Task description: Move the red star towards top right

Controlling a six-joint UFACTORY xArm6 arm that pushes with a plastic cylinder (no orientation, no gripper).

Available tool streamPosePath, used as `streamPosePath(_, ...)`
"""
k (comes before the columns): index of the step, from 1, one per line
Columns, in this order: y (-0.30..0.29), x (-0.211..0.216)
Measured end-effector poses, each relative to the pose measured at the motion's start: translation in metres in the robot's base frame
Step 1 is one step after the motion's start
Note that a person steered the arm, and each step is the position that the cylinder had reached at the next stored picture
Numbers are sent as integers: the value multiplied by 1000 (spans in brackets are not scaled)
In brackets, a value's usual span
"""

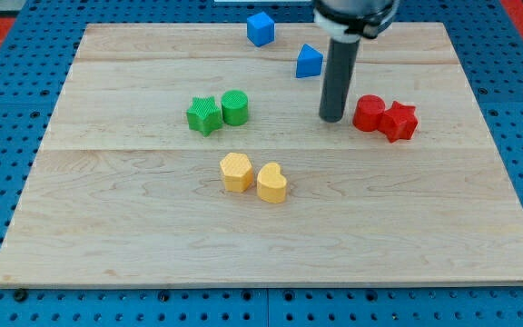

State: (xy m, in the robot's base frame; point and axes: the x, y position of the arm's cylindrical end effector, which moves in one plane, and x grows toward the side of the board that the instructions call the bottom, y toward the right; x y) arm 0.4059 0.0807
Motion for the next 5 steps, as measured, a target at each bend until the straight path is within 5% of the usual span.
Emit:
streamPosePath(2,86,57)
streamPosePath(5,111,-49)
